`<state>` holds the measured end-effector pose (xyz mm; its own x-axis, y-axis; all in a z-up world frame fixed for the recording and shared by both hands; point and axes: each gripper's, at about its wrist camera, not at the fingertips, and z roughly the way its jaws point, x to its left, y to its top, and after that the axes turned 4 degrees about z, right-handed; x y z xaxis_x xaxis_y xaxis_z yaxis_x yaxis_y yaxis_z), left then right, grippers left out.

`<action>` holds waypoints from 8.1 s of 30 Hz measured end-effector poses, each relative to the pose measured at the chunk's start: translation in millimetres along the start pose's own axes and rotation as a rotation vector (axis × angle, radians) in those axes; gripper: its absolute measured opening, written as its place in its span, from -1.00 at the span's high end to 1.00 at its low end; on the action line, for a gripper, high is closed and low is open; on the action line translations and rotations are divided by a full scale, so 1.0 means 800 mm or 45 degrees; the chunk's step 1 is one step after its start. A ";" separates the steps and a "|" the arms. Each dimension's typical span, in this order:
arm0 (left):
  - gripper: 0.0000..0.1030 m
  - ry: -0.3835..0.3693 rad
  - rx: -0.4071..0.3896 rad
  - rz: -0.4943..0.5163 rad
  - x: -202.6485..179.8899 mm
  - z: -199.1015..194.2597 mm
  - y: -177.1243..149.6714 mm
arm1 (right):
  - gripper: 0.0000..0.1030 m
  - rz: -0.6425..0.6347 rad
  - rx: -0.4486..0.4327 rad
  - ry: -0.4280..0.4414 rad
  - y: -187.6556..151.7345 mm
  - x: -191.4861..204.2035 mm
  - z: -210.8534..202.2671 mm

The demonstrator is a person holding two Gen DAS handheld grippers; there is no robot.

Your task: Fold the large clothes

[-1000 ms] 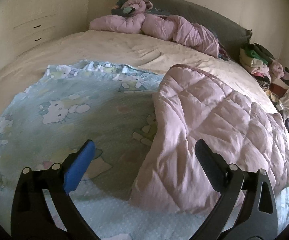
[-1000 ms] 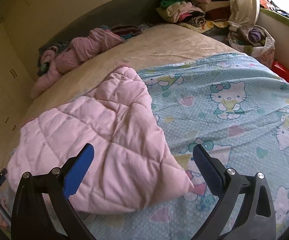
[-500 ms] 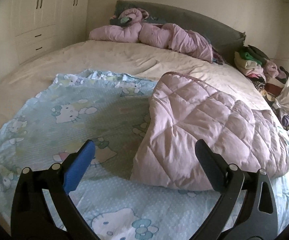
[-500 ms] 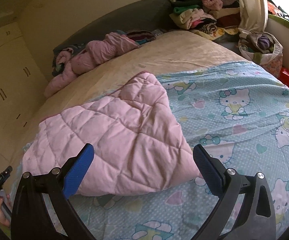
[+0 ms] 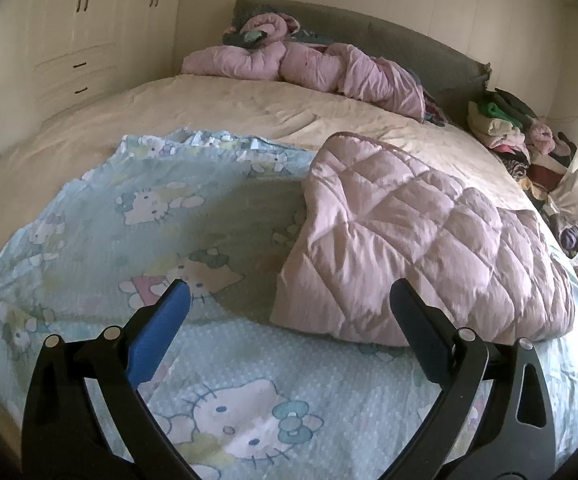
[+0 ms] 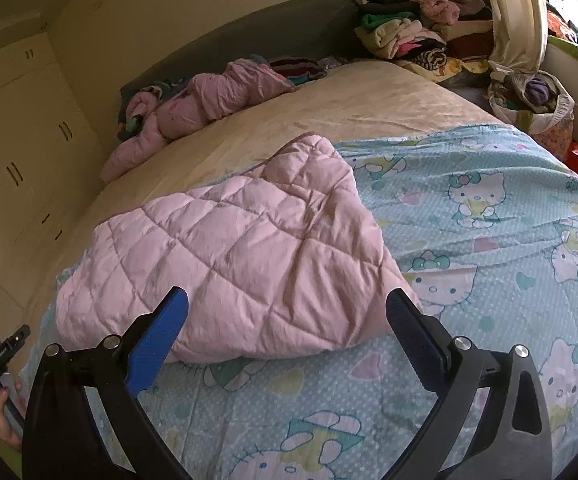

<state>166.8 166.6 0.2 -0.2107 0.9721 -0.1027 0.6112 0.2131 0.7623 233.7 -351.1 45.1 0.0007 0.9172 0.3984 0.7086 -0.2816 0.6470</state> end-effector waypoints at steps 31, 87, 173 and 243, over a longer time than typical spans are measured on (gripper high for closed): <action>-0.81 -0.279 0.319 -0.276 -0.008 0.080 -0.053 | -0.92 0.349 0.241 0.063 -0.065 -0.065 0.073; 0.28 -0.308 0.021 -0.262 -0.054 0.123 0.051 | 0.40 -0.220 -0.063 0.002 0.015 0.052 0.105; -0.81 -0.263 -0.164 0.039 -0.041 -0.252 -0.157 | -0.92 -0.290 -0.214 0.056 -0.215 0.153 -0.252; -0.82 -0.182 -0.149 0.113 -0.068 -0.301 -0.194 | -0.92 -0.436 -0.210 0.082 -0.287 0.201 -0.282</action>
<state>-100.5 56.8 41.6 -0.0443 0.9924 -0.1149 0.5279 0.1209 0.8407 -88.0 -202.3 107.4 -0.2644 0.9480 0.1773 0.5371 -0.0080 0.8435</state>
